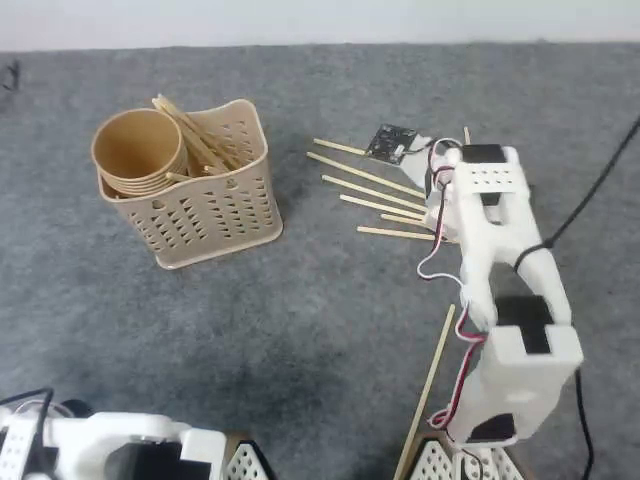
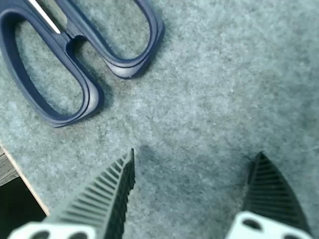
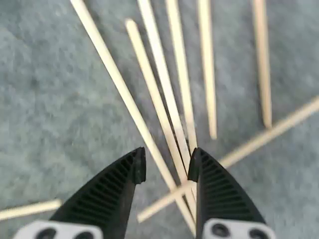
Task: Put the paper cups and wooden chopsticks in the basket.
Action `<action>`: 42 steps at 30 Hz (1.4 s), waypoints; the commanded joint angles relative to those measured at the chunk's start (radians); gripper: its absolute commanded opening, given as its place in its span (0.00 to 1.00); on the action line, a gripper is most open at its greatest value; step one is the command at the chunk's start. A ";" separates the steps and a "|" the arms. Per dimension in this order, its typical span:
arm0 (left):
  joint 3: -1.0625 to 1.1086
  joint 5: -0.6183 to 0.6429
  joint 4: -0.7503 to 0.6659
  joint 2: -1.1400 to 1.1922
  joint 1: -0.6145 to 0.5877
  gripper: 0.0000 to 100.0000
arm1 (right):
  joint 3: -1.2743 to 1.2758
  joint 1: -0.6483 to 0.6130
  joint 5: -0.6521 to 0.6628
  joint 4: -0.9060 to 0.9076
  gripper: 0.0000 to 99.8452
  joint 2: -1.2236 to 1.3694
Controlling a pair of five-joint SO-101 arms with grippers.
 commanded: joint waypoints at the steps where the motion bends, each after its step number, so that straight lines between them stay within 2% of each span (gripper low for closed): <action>1: 0.002 -0.008 -0.012 -0.023 0.012 0.35 | -0.006 -0.007 0.020 -0.084 0.15 0.041; 6: 0.002 -0.008 -0.012 -0.023 0.020 0.35 | -0.014 -0.013 0.101 -0.114 0.15 0.116; 14: 0.002 -0.008 -0.012 -0.023 0.031 0.35 | -0.153 0.031 0.110 -0.107 0.15 0.272; 16: 0.002 -0.008 -0.012 -0.023 0.031 0.35 | -0.170 0.039 0.110 -0.107 0.10 0.298; 18: 0.002 -0.008 -0.012 -0.023 0.032 0.35 | -0.183 0.042 0.124 -0.107 0.00 0.309; 20: 0.002 -0.008 -0.012 -0.023 0.032 0.35 | -0.187 0.044 0.129 -0.107 0.03 0.309; 23: 0.002 -0.008 -0.012 -0.023 0.032 0.35 | -0.190 0.044 0.129 -0.104 0.01 0.295; 27: 0.002 -0.008 -0.012 -0.023 0.032 0.35 | -0.192 0.041 0.127 -0.022 0.01 0.188; 34: 0.002 -0.008 -0.012 -0.023 0.032 0.35 | -0.190 0.007 0.129 0.193 0.01 -0.143; 40: 0.002 -0.008 -0.011 -0.023 0.032 0.35 | -0.187 -0.087 0.123 0.275 0.01 -0.361; 42: 0.002 -0.008 -0.011 -0.023 0.031 0.35 | -0.189 -0.114 0.083 0.275 0.01 -0.400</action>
